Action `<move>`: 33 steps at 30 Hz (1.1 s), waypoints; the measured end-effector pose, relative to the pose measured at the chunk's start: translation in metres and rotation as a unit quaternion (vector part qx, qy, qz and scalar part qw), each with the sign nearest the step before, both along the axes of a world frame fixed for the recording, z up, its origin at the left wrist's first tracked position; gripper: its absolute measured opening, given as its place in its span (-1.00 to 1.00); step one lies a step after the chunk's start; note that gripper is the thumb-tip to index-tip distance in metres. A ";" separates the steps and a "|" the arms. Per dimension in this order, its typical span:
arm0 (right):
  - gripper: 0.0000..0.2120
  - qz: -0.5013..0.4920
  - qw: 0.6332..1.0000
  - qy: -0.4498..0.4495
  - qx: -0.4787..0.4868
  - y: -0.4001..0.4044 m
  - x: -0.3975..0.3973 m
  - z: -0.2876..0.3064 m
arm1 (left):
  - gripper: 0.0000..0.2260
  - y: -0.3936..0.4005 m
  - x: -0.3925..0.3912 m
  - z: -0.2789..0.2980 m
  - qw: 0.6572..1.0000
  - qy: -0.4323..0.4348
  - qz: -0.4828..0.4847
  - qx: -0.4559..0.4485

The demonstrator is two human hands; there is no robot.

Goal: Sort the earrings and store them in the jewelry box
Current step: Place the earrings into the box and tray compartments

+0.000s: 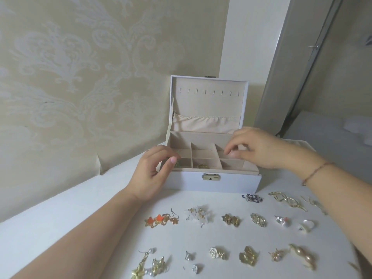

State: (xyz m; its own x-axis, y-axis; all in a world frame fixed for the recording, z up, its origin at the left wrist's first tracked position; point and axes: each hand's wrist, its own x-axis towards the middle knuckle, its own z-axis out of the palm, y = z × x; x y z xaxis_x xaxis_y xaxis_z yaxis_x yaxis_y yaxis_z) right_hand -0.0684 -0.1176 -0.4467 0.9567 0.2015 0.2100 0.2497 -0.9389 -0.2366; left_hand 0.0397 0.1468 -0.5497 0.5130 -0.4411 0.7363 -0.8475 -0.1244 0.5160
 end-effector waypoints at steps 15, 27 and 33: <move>-0.72 -0.143 0.970 0.099 -0.171 -0.007 -0.076 -0.044 | -0.63 0.001 -0.003 -0.001 1.000 0.002 -0.001 0.012; -0.83 -0.065 0.997 -0.037 -0.033 -0.020 -0.077 -0.048 | -0.64 0.002 -0.002 -0.001 1.000 0.001 0.005 0.021; -0.88 -0.164 0.986 0.019 0.026 -0.030 -0.035 -0.014 | -0.67 0.001 -0.004 -0.002 1.000 0.005 0.008 0.015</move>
State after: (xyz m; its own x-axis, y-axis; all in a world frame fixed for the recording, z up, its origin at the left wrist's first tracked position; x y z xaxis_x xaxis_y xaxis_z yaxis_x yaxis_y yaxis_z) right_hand -0.1038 -0.1477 -0.4606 0.9758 -0.1303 0.1755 -0.0751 -0.9540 -0.2903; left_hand 0.0355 0.1482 -0.5519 0.5277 -0.4540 0.7179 -0.8400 -0.1531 0.5206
